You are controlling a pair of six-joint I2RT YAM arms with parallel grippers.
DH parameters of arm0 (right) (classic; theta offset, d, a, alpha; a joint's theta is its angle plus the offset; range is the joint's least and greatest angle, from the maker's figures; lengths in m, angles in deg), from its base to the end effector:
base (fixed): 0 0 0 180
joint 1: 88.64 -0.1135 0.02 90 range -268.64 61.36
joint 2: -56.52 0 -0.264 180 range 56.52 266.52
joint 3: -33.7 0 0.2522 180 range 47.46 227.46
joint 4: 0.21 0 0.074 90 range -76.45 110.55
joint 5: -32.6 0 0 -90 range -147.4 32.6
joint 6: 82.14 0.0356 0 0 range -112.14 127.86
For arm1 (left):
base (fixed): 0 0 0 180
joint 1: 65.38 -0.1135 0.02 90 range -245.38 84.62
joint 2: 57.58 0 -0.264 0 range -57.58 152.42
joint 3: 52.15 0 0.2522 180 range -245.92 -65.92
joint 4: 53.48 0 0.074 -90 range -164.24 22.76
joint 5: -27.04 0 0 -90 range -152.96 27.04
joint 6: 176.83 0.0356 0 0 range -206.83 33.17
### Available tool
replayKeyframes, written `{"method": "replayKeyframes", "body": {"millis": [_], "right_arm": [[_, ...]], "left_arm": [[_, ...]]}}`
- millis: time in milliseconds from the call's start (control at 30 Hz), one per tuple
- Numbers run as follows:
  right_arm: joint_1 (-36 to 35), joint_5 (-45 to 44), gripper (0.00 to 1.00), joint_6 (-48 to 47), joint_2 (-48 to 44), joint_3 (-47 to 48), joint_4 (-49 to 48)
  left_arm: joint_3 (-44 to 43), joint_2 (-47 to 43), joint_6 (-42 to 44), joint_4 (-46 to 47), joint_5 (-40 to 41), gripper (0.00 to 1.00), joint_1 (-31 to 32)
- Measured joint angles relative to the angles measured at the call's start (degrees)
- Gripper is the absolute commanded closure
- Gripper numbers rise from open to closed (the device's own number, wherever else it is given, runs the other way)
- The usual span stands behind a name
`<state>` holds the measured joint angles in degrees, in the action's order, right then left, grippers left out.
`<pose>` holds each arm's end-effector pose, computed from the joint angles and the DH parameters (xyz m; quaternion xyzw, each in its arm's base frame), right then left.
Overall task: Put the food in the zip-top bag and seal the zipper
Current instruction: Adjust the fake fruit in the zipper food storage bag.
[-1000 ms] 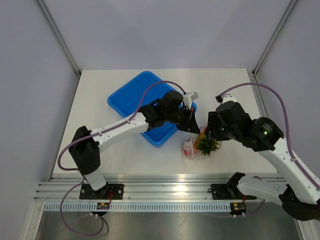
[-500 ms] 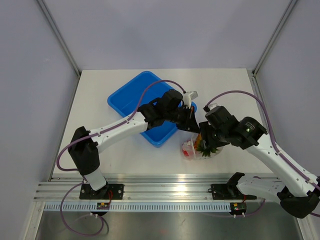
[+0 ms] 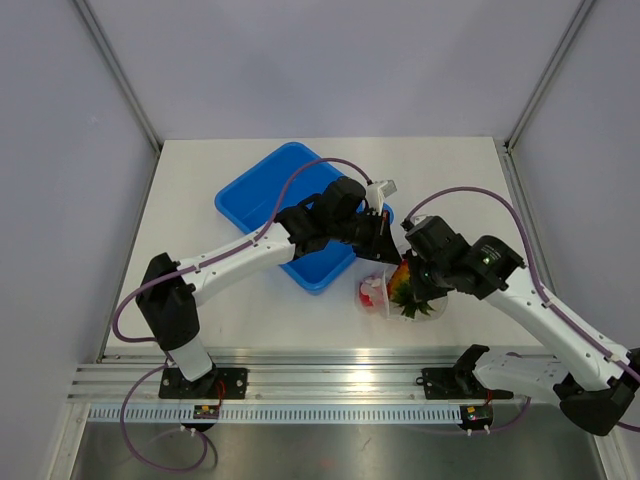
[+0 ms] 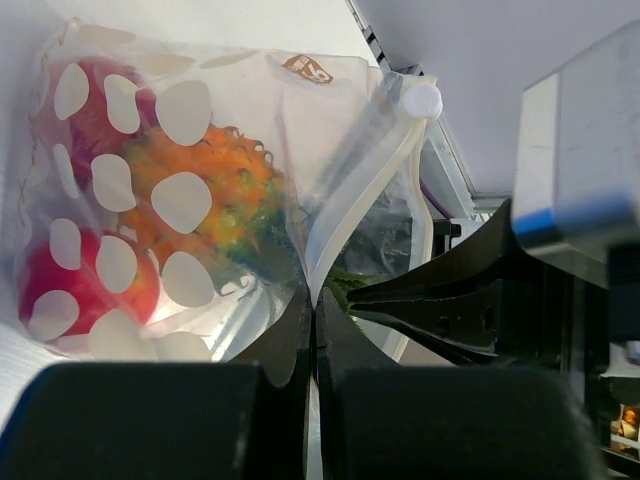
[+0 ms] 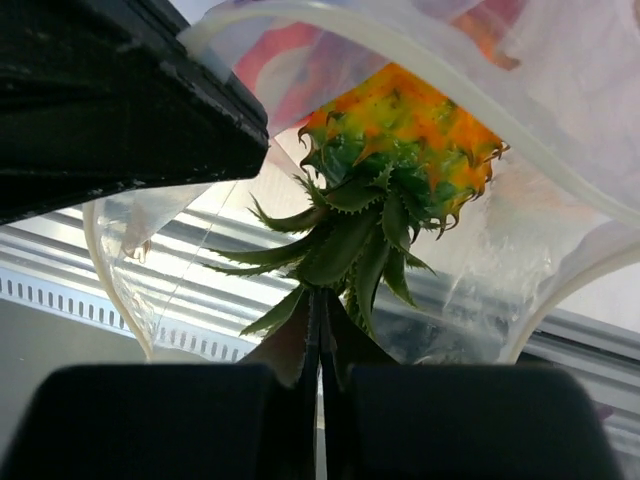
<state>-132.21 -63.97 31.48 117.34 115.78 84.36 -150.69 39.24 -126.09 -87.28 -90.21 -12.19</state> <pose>0.1299 0.1180 0.3377 -0.1552 0.9590 0.0811 0.2228 0.2224 -0.3244 0.3271 0.2163 0.8302 -0.4824 0.1767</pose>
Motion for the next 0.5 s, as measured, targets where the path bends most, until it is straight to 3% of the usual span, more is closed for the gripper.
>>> {"method": "replayKeyframes", "body": {"millis": [500], "right_arm": [[0.0, -4.44, 1.0, 5.44, -3.39, 2.78, -8.96]], "left_arm": [[0.0, 0.0, -0.13, 0.15, -0.07, 1.0, 0.0]]}}
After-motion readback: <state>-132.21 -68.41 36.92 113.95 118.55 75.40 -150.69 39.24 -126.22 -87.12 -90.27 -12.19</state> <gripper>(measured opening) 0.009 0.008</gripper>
